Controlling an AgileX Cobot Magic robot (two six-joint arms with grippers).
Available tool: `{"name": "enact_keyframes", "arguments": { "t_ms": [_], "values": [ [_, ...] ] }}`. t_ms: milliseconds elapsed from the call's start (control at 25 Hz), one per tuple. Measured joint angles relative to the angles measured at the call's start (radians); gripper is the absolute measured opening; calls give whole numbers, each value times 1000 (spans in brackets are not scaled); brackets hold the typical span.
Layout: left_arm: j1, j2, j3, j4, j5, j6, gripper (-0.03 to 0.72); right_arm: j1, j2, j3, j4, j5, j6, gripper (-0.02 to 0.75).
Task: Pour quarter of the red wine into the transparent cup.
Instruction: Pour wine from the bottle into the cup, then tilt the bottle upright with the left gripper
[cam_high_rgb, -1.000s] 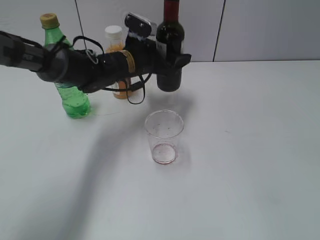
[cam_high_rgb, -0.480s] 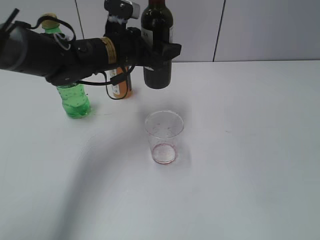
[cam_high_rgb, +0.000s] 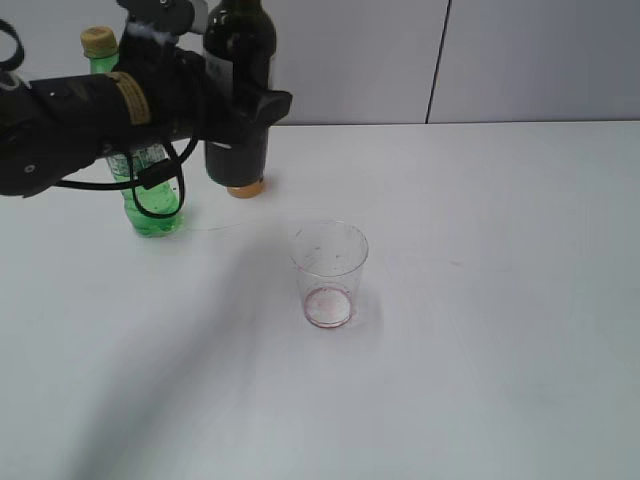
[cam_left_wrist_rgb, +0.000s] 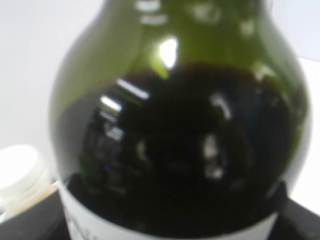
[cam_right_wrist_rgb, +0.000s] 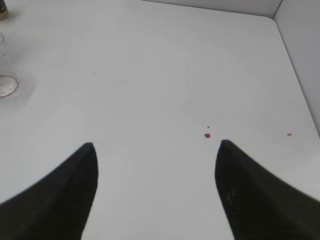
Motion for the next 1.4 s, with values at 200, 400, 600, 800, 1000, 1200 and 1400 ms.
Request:
{"name": "enact_keyframes", "arguments": {
  "t_ms": [200,400,600,800,1000,1200,1400],
  "values": [
    [0,-94,140,-231,23,214,552,0,0,0,0,0,1,586],
    [-18,-148,229,-468,28,443,552,0,0,0,0,0,1,586],
    [-91,-161,281,-690,-13,682,552,0,0,0,0,0,0,586],
    [-164,-175,345,-903,-98,853,552,0,0,0,0,0,0,586],
    [-181,-191,375,-982,-136,995,552,0,0,0,0,0,0,586],
    [-182,-191,381,-1016,-156,1031,552,0,0,0,0,0,0,586],
    [-182,-191,381,-1018,-165,1057,552,0,0,0,0,0,0,586]
  ]
}}
